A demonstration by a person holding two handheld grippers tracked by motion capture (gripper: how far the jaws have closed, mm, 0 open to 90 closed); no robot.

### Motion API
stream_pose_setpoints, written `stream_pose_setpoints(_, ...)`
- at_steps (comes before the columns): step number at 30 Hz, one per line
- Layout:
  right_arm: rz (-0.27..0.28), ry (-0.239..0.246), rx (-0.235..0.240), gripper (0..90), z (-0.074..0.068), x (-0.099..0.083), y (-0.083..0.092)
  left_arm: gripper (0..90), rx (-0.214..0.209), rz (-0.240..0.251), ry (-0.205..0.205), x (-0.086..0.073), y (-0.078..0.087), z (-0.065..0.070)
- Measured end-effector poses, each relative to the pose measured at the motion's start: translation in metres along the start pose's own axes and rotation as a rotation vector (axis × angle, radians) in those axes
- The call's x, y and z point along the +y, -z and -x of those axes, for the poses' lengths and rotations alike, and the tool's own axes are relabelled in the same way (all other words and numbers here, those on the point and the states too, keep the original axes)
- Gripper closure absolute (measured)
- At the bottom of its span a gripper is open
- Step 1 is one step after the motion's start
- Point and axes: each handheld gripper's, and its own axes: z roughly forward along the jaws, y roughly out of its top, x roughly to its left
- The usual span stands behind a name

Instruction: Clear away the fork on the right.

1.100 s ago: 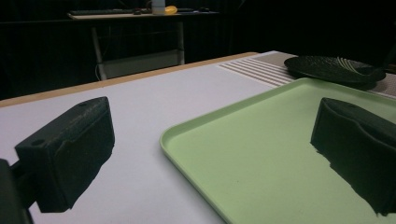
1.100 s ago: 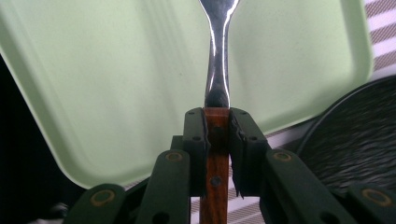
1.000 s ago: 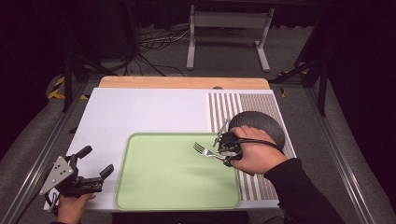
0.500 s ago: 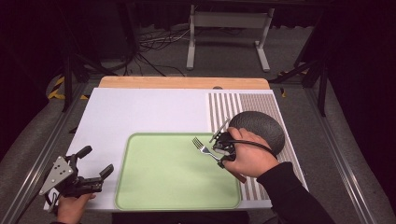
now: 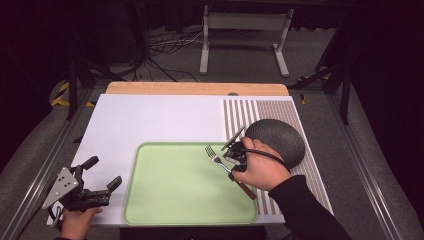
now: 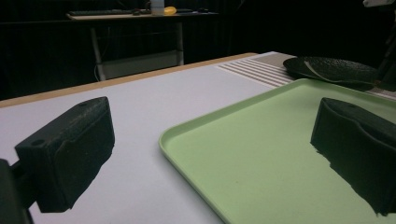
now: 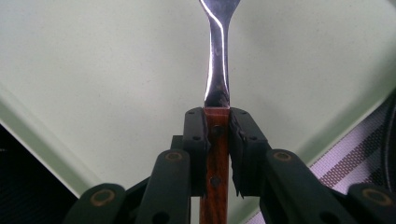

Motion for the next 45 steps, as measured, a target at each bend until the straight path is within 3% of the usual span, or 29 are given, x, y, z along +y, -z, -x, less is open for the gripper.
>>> stream_pose_setpoints(8, -0.029, -0.041, -0.021, 78.1, 0.005, 0.001, -0.013, 0.3, 0.001, 0.001, 0.001, 0.0, 0.0, 0.0)
stream_pose_setpoints(33, -0.119, -0.159, 0.015, 78.0, 0.003, 0.003, -0.035, 0.3, -0.001, -0.001, 0.0, 0.0, 0.0, 0.0)
stream_pose_setpoints(45, -0.129, -0.169, 0.021, 77.8, 0.003, 0.002, -0.04, 0.3, -0.001, -0.001, -0.001, 0.0, 0.0, 0.0)
